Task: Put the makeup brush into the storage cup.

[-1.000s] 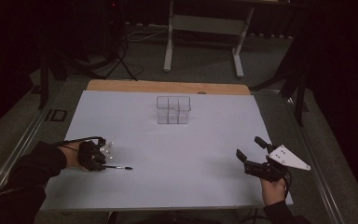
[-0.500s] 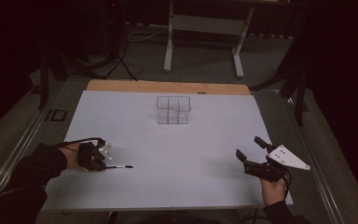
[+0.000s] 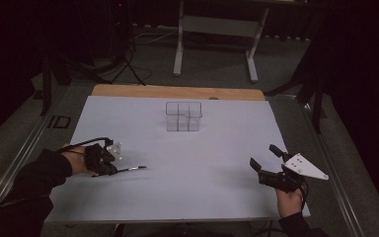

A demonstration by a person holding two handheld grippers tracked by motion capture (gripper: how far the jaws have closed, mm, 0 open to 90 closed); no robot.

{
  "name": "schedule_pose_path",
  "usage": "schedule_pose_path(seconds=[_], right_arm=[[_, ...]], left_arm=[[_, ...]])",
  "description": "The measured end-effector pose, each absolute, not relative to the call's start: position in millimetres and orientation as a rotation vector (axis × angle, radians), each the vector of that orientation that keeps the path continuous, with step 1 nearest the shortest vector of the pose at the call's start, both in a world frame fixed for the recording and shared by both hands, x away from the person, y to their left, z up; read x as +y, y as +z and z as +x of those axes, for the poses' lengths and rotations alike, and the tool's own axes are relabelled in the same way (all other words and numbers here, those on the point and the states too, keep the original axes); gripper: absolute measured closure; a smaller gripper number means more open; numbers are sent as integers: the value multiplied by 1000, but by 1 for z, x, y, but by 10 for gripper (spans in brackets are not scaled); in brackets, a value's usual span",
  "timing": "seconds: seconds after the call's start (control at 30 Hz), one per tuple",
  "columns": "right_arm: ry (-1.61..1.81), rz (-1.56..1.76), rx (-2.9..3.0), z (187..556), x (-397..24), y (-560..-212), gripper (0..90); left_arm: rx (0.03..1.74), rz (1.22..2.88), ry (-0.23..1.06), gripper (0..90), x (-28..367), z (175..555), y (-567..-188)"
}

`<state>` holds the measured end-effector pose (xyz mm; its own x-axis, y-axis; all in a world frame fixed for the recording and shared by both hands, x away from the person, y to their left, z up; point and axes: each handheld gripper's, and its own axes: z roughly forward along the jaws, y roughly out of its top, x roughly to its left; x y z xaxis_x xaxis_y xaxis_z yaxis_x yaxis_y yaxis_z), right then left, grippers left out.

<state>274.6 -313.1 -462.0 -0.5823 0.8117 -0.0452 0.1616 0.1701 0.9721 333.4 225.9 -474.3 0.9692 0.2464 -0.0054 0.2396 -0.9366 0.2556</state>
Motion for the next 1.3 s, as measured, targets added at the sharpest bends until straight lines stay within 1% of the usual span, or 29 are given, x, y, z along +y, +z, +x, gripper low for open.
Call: schedule_pose_path(seconds=[0.03,0.17,0.2,0.33,0.4,0.43,0.47,0.57,0.6,0.67,0.83,0.97,1.03,1.07,1.23,1.3], right_arm=[[1442,917,1871,275,-313,-462,138],[1442,916,1872,275,-313,-462,138],[1444,917,1872,275,-313,-462,138],[1444,917,1873,275,-313,-462,138],[1444,920,1873,275,-314,-462,138],[1446,919,1872,275,-314,-462,138],[1446,918,1874,275,-314,-462,138],[1448,916,1877,274,-314,-461,138],[1449,916,1878,275,-313,-462,138],[1449,914,1880,275,-313,-462,138],[1449,914,1882,275,-313,-462,138],[1452,913,1888,275,-313,-462,140],[1448,917,1897,275,-312,-463,140],[1447,917,1901,275,-312,-463,140],[1446,903,1920,274,-309,-462,144],[1438,898,1923,273,-308,-462,147]], left_arm=[[363,2843,19,856,225,333,-472],[381,2785,46,856,219,333,-460],[390,2767,27,857,218,333,-457],[407,2726,27,856,214,333,-452],[458,2645,31,857,210,335,-447],[458,2645,31,856,210,335,-447],[474,2611,29,857,208,336,-446],[490,2589,46,857,206,336,-444],[493,2579,29,857,205,336,-443],[502,2534,40,857,203,336,-439],[493,2484,82,857,195,334,-432],[489,2453,88,857,187,334,-430],[498,2421,103,857,182,334,-429],[524,2376,117,858,179,335,-428],[553,2315,120,858,171,338,-426],[547,2315,122,858,169,339,-426]])
